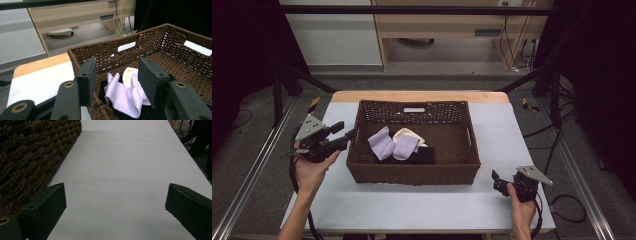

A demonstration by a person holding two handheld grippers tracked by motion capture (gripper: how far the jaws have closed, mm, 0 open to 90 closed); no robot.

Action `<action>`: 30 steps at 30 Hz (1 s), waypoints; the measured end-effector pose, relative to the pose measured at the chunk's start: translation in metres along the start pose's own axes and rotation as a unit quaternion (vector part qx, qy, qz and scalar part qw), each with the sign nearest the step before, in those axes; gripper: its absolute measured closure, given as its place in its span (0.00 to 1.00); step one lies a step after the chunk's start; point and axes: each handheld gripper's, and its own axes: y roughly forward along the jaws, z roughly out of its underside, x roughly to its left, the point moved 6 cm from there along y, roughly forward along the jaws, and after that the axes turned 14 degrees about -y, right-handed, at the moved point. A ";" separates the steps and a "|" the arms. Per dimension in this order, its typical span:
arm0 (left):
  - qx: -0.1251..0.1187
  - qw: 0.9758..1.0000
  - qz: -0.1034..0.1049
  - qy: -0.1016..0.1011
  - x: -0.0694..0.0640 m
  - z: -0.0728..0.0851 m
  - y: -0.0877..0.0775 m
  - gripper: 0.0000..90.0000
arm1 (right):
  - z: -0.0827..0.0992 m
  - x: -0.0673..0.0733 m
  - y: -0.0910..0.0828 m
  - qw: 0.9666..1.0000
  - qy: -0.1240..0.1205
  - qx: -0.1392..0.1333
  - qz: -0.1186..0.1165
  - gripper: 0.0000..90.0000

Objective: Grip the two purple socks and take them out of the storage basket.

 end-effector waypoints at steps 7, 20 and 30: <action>0.011 1.000 0.000 0.005 -0.008 -0.008 0.022 0.54 | 0.000 0.000 0.000 1.000 -0.001 0.001 0.001 0.04; 0.031 0.999 -0.004 0.013 -0.020 -0.013 0.063 0.52 | 0.000 0.001 0.000 1.000 -0.003 0.002 0.000 0.04; 0.055 0.998 -0.016 0.011 -0.017 -0.003 0.098 0.52 | 0.000 0.001 0.001 1.000 -0.004 0.004 -0.001 0.04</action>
